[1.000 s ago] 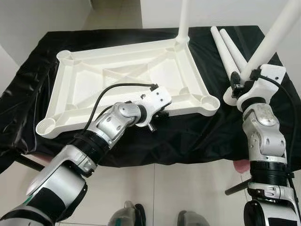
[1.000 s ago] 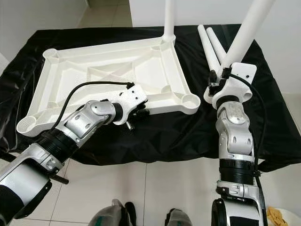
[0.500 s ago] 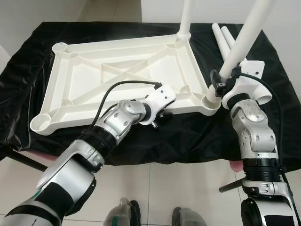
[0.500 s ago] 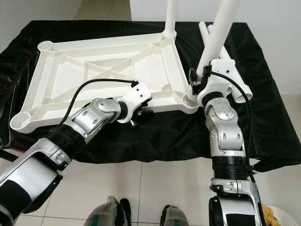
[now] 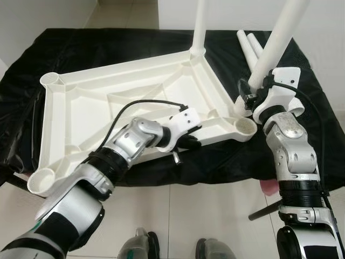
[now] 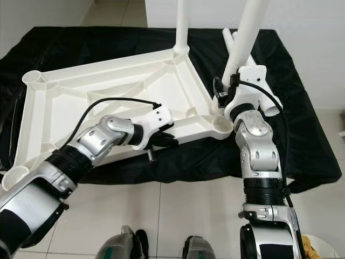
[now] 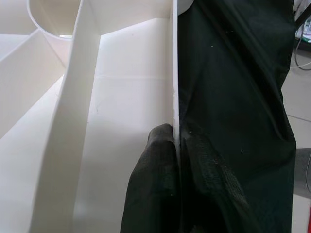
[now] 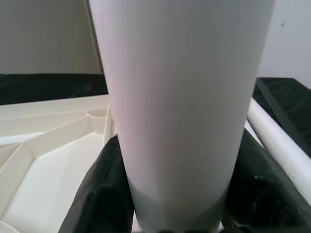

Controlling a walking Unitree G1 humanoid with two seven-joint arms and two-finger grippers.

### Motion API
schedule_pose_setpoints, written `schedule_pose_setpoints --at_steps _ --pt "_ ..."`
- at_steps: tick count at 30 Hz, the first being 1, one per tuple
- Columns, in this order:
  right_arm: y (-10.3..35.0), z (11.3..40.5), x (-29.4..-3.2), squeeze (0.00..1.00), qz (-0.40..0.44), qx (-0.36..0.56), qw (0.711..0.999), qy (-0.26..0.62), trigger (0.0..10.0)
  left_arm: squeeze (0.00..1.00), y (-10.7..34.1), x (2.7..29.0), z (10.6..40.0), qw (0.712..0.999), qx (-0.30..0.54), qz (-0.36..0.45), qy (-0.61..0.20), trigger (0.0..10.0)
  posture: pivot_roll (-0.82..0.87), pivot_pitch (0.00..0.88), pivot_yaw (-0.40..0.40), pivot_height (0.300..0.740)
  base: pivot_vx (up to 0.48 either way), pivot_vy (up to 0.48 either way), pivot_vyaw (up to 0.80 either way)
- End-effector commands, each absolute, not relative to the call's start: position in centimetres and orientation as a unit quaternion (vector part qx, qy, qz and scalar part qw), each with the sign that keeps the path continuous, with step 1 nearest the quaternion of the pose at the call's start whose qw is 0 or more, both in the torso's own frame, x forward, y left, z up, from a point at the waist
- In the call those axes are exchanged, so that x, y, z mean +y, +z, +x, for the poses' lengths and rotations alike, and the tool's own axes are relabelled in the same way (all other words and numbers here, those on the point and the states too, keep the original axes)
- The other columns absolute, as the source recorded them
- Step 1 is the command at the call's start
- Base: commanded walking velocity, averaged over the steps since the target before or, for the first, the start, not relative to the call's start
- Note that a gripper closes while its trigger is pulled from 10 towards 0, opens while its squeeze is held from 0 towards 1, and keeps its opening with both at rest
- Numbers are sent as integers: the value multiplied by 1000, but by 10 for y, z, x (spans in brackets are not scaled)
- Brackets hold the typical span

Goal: Building children table

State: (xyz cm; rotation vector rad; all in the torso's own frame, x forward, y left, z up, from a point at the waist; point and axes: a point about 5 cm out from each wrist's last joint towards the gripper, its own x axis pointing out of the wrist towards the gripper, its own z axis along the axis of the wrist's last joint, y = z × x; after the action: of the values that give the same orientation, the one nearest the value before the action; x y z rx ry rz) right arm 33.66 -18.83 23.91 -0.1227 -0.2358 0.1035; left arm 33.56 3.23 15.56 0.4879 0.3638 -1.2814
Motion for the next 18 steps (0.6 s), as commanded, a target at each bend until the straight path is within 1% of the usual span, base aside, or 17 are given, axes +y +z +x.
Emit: schedule_pose_setpoints --at_steps 1,2,4,5,6,7,8,10,12,14,18 --pt "242 335 -186 0 -52 -125 989 60 10000 0 126 54 334 752 244 228 -568 10000 -53 104 47 740 0 0 0" --pt "242 335 -186 0 -46 -126 989 63 10000 0 126 59 337 759 244 236 -556 10000 -53 104 47 740 0 0 0" --pt "242 335 -186 0 -46 -126 989 63 10000 0 126 59 337 759 244 236 -556 10000 -53 104 47 740 0 0 0" --pt "242 335 -186 0 -40 -126 989 65 10000 0 128 63 340 766 242 239 -545 10000 -47 106 45 740 0 0 0" --pt "242 335 -186 0 -40 -126 989 65 10000 0 128 63 340 766 242 239 -545 10000 -47 106 45 740 0 0 0" --pt "240 335 -187 0 -27 -123 990 64 10000 0 133 67 347 783 236 236 -525 10000 -40 109 43 740 0 0 0" --pt "240 335 -187 0 -27 -123 990 64 10000 0 133 67 347 783 236 236 -525 10000 -40 109 43 740 0 0 0" --pt "233 334 -192 0 -1 -113 992 58 10000 0 148 74 359 823 208 216 -483 10000 -33 113 41 740 0 0 0" --pt "227 333 -192 0 11 -100 993 58 10000 0 161 78 367 844 170 218 -460 10000 -31 116 39 740 0 0 0" --pt "224 333 -191 0 12 -92 994 59 10000 0 168 80 369 852 156 213 -453 10000 -32 118 40 740 0 0 0" --pt "222 332 -190 0 4 -86 994 60 10000 0 174 82 369 850 149 208 -459 10000 -32 121 39 740 0 0 0"
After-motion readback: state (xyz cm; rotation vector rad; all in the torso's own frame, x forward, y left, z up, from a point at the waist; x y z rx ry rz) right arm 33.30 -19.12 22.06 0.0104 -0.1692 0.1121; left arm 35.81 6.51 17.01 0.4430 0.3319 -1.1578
